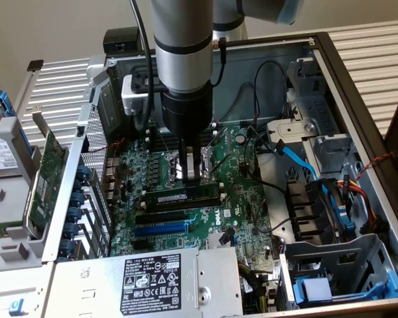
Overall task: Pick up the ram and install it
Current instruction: 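Insert the ram into the slot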
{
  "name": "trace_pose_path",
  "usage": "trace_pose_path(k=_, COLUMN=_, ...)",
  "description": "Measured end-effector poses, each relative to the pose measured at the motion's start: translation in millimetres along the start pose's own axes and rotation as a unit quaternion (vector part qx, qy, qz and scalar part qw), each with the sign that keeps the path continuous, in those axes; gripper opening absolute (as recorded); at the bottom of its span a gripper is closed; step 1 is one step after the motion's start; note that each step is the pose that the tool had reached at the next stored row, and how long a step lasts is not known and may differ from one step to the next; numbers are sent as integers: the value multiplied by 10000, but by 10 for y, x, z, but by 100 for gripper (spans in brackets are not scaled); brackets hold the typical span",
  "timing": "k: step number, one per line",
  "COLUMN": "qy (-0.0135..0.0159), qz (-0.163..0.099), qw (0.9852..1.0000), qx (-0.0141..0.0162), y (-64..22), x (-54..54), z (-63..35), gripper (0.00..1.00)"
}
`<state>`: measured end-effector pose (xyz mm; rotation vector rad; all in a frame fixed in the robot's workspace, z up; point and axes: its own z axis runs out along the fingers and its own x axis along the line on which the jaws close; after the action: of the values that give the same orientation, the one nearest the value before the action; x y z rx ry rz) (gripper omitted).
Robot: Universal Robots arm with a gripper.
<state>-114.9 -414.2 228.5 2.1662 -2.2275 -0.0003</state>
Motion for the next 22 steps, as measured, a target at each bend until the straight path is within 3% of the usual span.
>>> trace_pose_path(k=5, qy=-2, qz=0, qw=10000, qx=18, y=11, x=0, z=3, gripper=13)
trace_pose_path(k=19, qy=-1, qz=0, qw=10000, qx=28, y=22, x=1, z=7, gripper=13)
trace_pose_path(k=22, qy=-2, qz=0, qw=10000, qx=44, y=26, x=1, z=13, gripper=13)
